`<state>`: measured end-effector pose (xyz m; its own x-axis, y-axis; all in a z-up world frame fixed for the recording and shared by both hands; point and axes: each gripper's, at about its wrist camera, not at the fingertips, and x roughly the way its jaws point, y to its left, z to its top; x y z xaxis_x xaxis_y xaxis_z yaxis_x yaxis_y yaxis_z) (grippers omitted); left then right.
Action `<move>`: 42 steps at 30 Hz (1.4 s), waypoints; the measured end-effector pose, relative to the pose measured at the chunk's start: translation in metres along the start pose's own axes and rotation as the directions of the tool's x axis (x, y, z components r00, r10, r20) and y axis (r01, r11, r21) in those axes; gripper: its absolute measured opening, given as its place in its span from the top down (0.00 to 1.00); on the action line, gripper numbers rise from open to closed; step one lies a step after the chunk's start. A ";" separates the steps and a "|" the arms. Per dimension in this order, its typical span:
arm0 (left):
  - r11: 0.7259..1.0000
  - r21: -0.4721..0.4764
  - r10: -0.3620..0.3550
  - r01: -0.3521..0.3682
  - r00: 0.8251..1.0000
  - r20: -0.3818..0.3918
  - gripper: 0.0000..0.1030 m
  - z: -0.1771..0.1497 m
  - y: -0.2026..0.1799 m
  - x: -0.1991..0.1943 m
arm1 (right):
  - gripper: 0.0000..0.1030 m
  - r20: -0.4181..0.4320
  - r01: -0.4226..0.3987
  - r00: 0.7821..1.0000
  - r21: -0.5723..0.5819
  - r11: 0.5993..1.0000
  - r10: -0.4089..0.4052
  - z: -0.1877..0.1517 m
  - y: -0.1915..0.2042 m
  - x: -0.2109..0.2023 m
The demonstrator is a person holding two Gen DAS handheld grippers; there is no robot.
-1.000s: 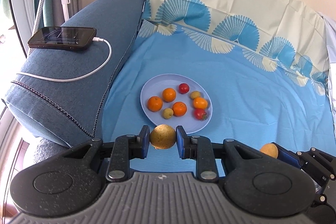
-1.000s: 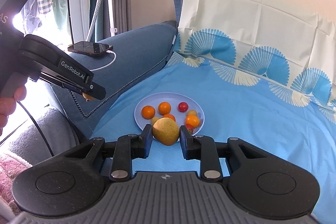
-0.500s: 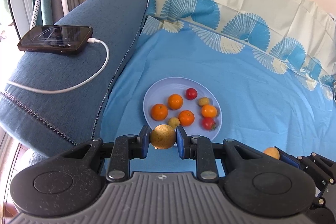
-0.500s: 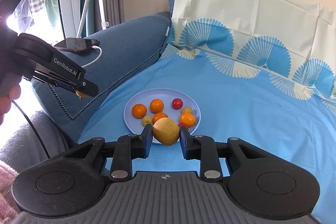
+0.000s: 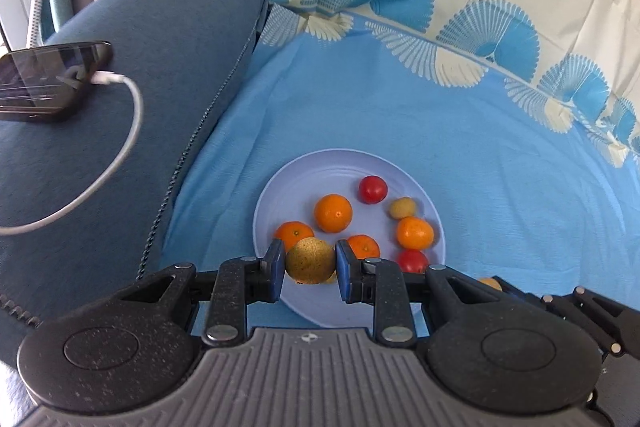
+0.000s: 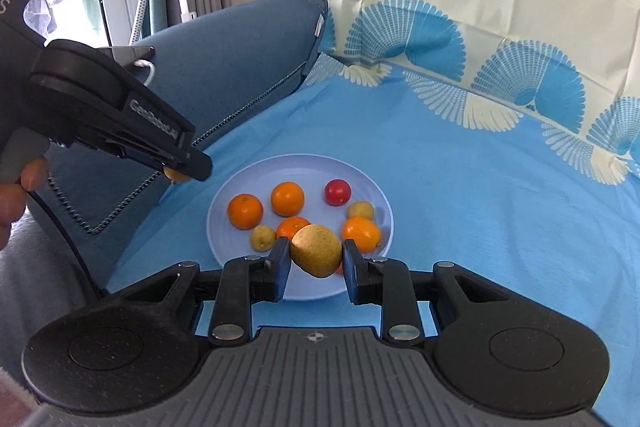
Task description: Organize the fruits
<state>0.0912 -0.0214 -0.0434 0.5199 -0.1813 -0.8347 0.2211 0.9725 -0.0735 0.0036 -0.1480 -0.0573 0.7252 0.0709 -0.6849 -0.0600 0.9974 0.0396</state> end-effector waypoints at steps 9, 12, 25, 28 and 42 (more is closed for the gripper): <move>1.000 0.013 0.027 -0.026 0.998 -0.051 0.72 0.014 -0.001 0.048 | 0.72 -0.043 0.006 0.999 0.001 1.000 -0.006 0.009 -0.010 0.047; 0.999 0.019 0.038 -0.037 0.998 -0.057 0.72 0.016 -0.001 0.057 | 0.72 -0.056 0.003 0.998 -0.001 1.000 -0.004 0.010 -0.013 0.059; 0.998 -0.005 0.058 -0.058 0.998 -0.028 0.00 0.022 0.005 0.043 | 0.22 -0.042 -0.007 0.999 -0.046 0.999 0.005 0.018 -0.012 0.070; 0.997 -0.003 0.071 -0.071 0.997 -0.030 0.00 0.009 0.008 0.025 | 0.12 -0.044 0.014 0.999 -0.027 1.000 -0.015 0.015 -0.009 0.051; 0.993 -0.041 0.116 -0.114 0.992 0.044 0.00 -0.058 0.028 -0.077 | 0.01 0.037 0.114 0.993 0.052 0.992 -0.116 -0.023 0.023 -0.064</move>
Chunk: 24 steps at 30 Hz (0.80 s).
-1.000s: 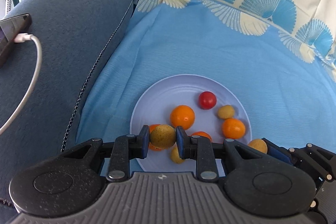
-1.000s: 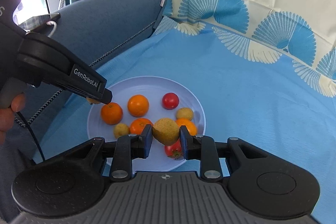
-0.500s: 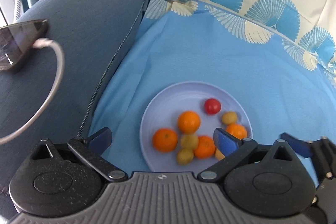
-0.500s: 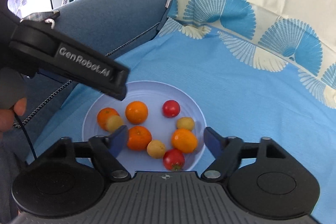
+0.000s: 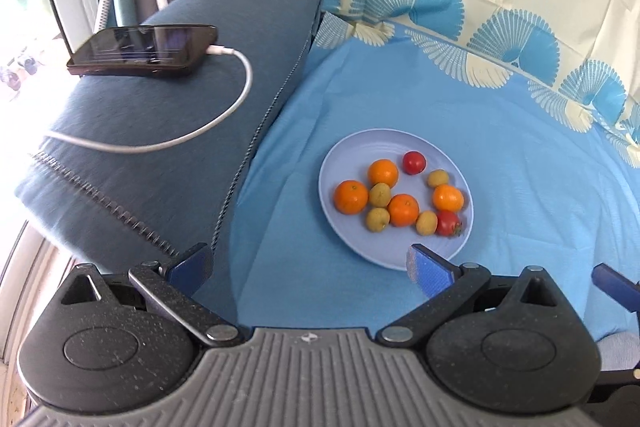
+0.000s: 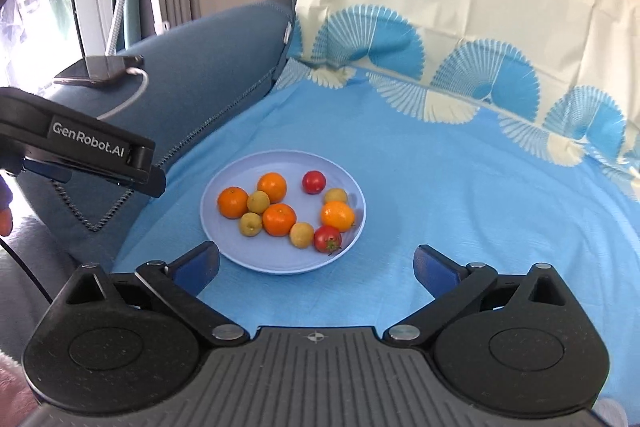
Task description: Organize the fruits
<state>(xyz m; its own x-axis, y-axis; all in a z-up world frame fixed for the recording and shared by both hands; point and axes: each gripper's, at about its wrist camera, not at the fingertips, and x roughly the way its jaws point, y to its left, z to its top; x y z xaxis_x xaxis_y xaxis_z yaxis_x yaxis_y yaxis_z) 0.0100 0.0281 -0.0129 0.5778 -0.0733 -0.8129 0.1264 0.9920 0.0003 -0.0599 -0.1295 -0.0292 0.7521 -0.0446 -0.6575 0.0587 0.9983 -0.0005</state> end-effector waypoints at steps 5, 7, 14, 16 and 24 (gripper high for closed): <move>1.000 0.000 0.013 -0.013 1.000 0.013 0.00 -0.016 0.001 -0.019 | 0.01 0.044 0.022 0.999 0.000 1.000 -0.022 -0.007 0.005 -0.028; 1.000 0.001 0.012 -0.012 1.000 0.024 0.00 -0.020 0.000 -0.026 | 0.01 0.065 0.034 0.997 0.006 0.999 -0.035 -0.009 0.006 -0.038; 1.000 0.027 0.011 -0.013 0.998 0.064 0.00 -0.033 -0.007 -0.044 | 0.01 0.103 0.045 0.994 0.003 0.999 -0.045 -0.016 0.009 -0.059; 0.999 0.031 0.008 -0.011 0.998 0.069 0.00 -0.035 -0.008 -0.047 | 0.01 0.110 0.048 0.993 0.001 0.999 -0.048 -0.017 0.010 -0.063; 0.999 0.049 0.015 -0.019 0.997 0.077 0.00 -0.039 -0.010 -0.050 | 0.01 0.120 0.051 0.991 0.002 0.999 -0.051 -0.019 0.011 -0.069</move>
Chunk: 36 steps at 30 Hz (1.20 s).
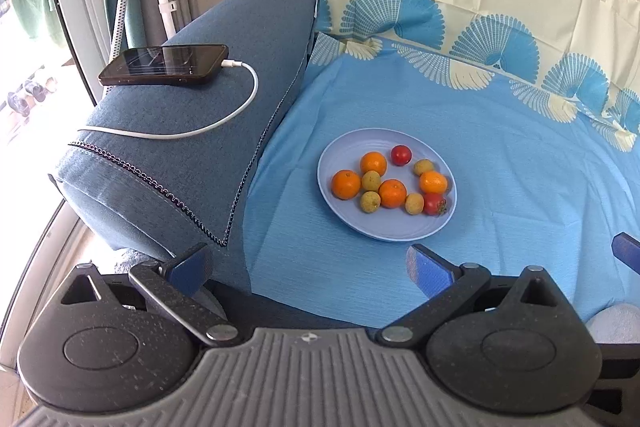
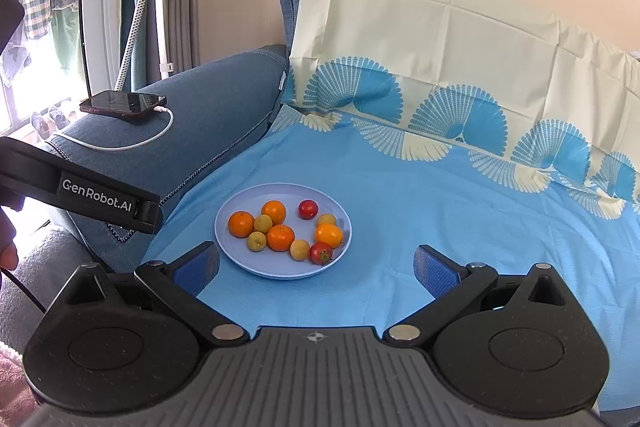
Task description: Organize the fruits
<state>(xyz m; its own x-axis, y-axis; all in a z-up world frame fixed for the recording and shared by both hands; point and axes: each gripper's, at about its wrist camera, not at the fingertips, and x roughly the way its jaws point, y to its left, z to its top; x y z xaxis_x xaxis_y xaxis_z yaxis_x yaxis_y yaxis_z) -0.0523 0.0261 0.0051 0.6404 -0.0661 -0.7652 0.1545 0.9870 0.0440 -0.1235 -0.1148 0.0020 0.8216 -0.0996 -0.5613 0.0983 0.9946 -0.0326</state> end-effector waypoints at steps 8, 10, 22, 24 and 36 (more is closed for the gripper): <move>1.000 0.021 0.014 -0.014 1.000 0.003 0.00 0.000 -0.003 0.003 | 0.01 -0.013 0.007 1.000 0.001 1.000 -0.007 -0.001 0.000 0.001; 0.999 0.030 0.023 -0.023 1.000 0.008 0.00 0.000 -0.004 0.004 | 0.01 -0.015 0.006 1.000 0.000 1.000 -0.006 -0.001 0.000 0.001; 0.996 0.066 0.061 -0.063 0.998 0.025 0.00 -0.002 -0.009 0.005 | 0.01 -0.026 0.005 1.000 0.002 1.000 -0.005 -0.003 -0.001 0.005; 0.996 0.070 0.061 -0.062 0.998 0.025 0.00 -0.002 -0.010 0.005 | 0.01 -0.028 0.004 1.000 0.003 1.000 -0.004 -0.004 -0.002 0.006; 0.994 0.084 0.068 -0.070 0.997 0.020 0.00 -0.002 -0.012 0.006 | 0.01 -0.031 0.003 1.000 0.004 1.000 -0.002 -0.004 -0.002 0.006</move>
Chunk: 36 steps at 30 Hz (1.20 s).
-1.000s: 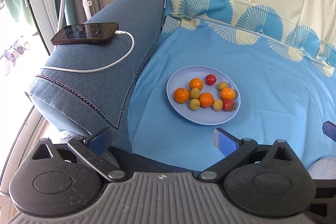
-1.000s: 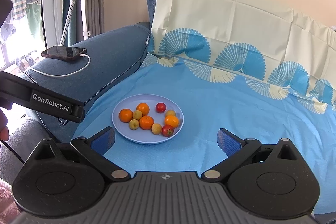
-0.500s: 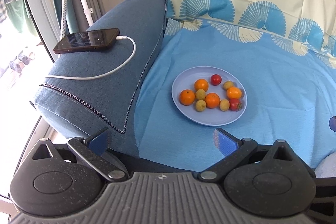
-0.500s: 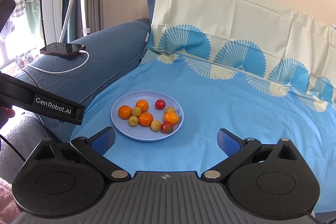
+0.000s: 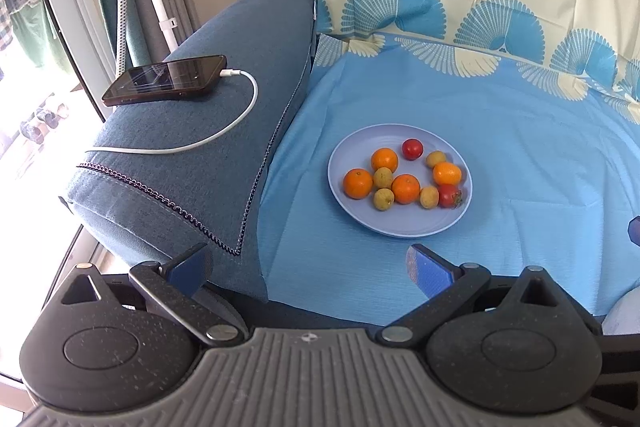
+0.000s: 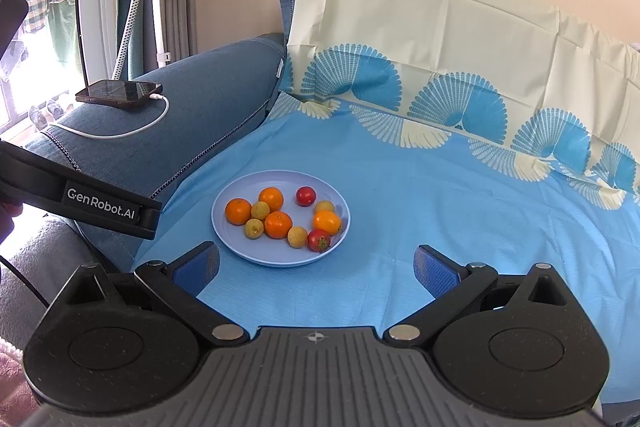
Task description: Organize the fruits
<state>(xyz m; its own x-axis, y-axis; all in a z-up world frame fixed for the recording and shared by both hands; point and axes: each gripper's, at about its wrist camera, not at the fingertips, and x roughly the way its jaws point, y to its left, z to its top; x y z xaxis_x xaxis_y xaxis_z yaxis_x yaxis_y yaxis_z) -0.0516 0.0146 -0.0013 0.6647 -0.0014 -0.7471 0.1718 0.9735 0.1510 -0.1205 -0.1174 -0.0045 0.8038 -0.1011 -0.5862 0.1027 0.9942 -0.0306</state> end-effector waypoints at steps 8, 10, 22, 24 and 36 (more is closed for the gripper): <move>1.000 0.004 0.003 -0.003 1.000 0.002 0.00 -0.001 0.000 -0.001 | 0.01 0.000 0.000 1.000 0.000 1.000 0.000 0.000 0.000 0.000; 1.000 0.005 0.003 -0.003 1.000 0.002 0.00 -0.001 0.000 -0.001 | 0.01 0.000 0.000 1.000 0.000 1.000 0.000 0.000 0.000 0.000; 1.000 0.009 0.009 -0.009 1.000 -0.002 0.00 0.000 0.000 0.001 | 0.01 0.000 0.000 1.000 0.000 1.000 0.000 0.000 0.000 0.001; 1.000 0.011 0.011 -0.011 1.000 -0.001 0.00 0.000 0.001 0.002 | 0.01 0.000 0.000 1.000 0.000 1.000 0.000 -0.001 0.000 0.001; 1.000 0.019 0.014 -0.014 1.000 0.000 0.00 0.001 -0.001 0.002 | 0.01 0.000 0.005 1.000 0.002 1.000 -0.005 0.002 -0.003 0.001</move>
<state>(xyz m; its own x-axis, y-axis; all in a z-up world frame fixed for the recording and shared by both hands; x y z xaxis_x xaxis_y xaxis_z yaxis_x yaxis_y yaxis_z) -0.0499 0.0130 -0.0022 0.6674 0.0120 -0.7446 0.1766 0.9688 0.1739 -0.1191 -0.1202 -0.0037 0.8036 -0.1062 -0.5857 0.1080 0.9936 -0.0320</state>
